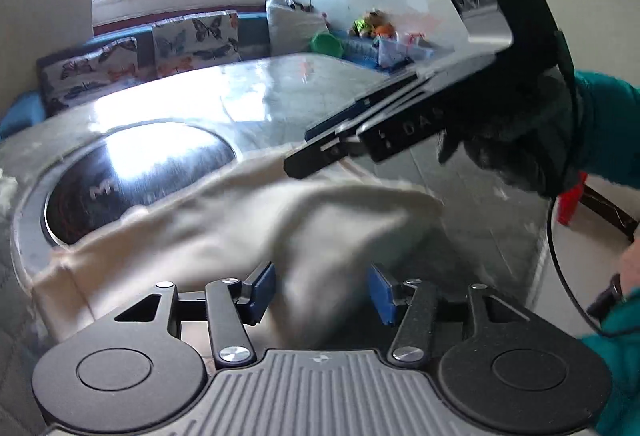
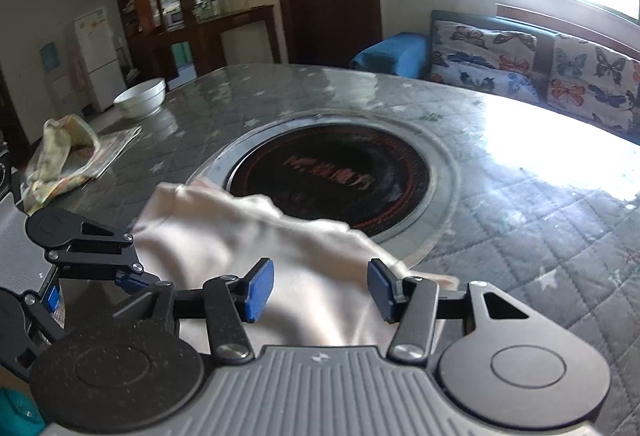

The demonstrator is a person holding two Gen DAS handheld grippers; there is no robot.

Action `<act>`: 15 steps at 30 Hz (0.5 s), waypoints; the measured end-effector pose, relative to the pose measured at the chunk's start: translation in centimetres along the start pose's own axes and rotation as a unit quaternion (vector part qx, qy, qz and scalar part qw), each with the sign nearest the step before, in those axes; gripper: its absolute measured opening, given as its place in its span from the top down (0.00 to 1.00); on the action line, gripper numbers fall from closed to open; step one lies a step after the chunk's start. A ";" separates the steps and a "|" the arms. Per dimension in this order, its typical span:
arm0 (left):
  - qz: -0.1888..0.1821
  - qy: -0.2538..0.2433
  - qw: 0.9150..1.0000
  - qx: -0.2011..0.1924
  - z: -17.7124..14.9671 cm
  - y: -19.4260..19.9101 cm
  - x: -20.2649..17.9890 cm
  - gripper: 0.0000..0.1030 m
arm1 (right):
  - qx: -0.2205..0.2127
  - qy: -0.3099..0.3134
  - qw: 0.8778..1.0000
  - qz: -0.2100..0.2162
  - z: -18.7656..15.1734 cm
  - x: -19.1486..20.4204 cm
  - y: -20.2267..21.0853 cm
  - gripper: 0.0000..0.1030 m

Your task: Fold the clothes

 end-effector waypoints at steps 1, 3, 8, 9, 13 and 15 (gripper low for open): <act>0.002 -0.005 1.000 -0.001 -0.4 0.3 -0.2 0.45 | 0.002 0.005 1.000 0.005 -0.3 0.4 0.0 0.48; 0.003 -0.008 1.000 -0.005 -0.9 0.8 -0.6 0.44 | 0.009 0.018 1.000 0.013 -0.8 1.1 0.1 0.46; -0.022 0.006 1.000 0.004 -1.3 2.2 -0.8 0.44 | 0.042 0.073 0.996 0.033 -2.9 3.6 0.2 0.46; -0.026 0.004 1.000 0.007 -1.6 2.6 -0.9 0.44 | 0.049 0.088 0.994 0.036 -3.4 4.1 0.5 0.46; -0.024 0.008 1.000 0.001 -1.6 3.9 -0.3 0.44 | 0.063 0.126 0.989 0.046 -4.4 5.2 2.1 0.46; -0.007 0.011 1.000 -0.014 -0.9 4.1 0.4 0.44 | 0.053 0.127 0.989 0.050 -3.9 5.4 2.8 0.46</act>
Point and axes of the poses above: each gripper's, at about its wrist camera, not at the fingertips, and y roughly against the way its jaws point, x to its left, z to its top, the point moved 5 cm from there along -y, roughly the way its jaws point
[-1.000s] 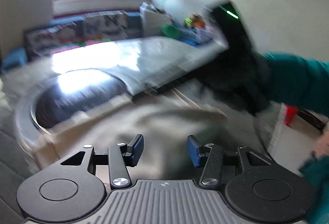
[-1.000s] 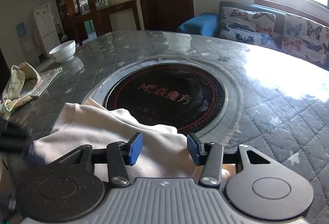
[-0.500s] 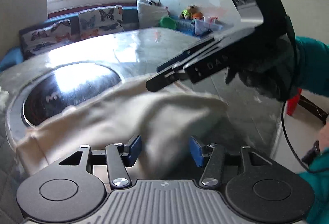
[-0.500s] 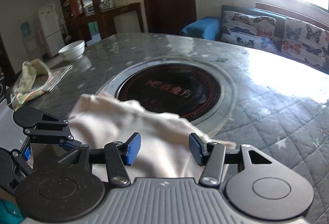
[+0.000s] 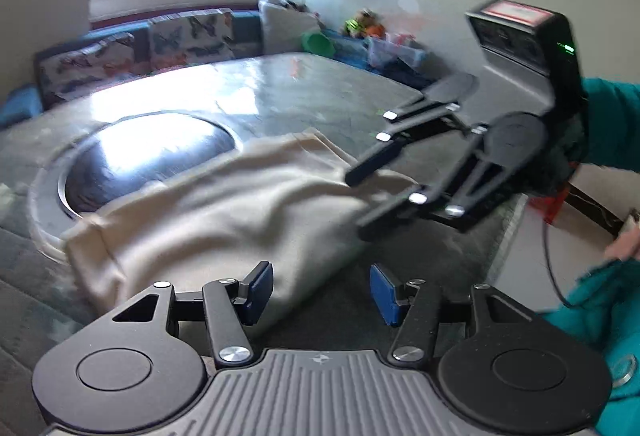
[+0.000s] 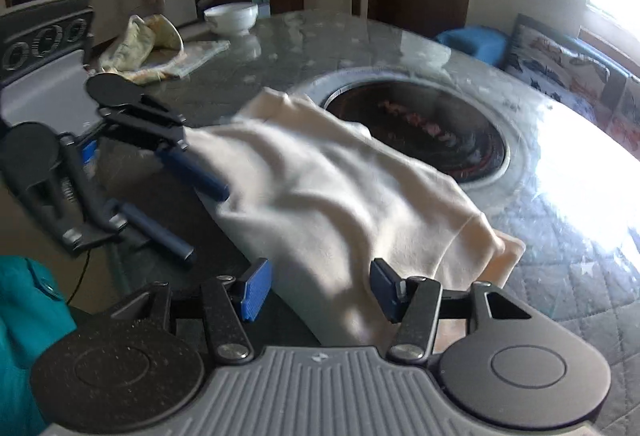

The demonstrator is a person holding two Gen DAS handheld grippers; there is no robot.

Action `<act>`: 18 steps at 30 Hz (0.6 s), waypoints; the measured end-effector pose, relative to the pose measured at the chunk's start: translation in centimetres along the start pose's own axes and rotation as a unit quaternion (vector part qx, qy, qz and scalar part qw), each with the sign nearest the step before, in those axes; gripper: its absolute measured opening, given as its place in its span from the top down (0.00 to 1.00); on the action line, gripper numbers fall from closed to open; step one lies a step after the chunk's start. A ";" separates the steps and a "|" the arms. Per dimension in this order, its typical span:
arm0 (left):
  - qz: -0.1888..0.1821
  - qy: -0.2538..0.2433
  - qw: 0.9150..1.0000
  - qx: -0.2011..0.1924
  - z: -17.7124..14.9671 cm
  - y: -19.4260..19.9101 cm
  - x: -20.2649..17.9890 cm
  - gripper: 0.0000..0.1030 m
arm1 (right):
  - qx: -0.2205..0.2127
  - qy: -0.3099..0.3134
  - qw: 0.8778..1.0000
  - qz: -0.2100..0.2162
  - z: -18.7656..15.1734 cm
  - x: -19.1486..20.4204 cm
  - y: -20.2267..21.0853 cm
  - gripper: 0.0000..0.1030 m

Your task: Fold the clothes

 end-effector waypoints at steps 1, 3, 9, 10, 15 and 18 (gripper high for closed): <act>0.006 0.002 1.000 -0.007 0.3 -0.1 0.5 0.44 | -0.009 -0.001 1.000 -0.001 0.4 0.0 0.1 0.46; 0.018 0.006 1.000 -0.019 0.9 -0.3 1.3 0.44 | -0.027 -0.004 1.000 0.003 1.3 0.0 0.1 0.46; 0.017 0.007 1.000 0.017 -0.3 -1.3 2.8 0.44 | -0.024 -0.010 0.997 0.069 2.5 0.2 -2.6 0.46; 0.017 0.009 1.000 0.022 -0.6 -1.1 2.8 0.44 | -0.020 -0.012 0.997 0.074 2.4 0.3 -2.8 0.46; 0.008 0.015 1.000 0.015 -1.5 0.7 2.3 0.44 | 0.004 -0.010 0.995 0.101 0.6 1.5 -1.9 0.46; -0.002 0.013 1.000 0.013 -1.7 1.4 2.1 0.44 | 0.018 -0.005 0.993 0.118 -0.4 2.5 -0.9 0.46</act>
Point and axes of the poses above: each gripper's, at about its wrist camera, not at the fingertips, and y roughly against the way its jaws point, x to its left, z to its top, the point moved 5 cm from there along -y, roughly the way its jaws point
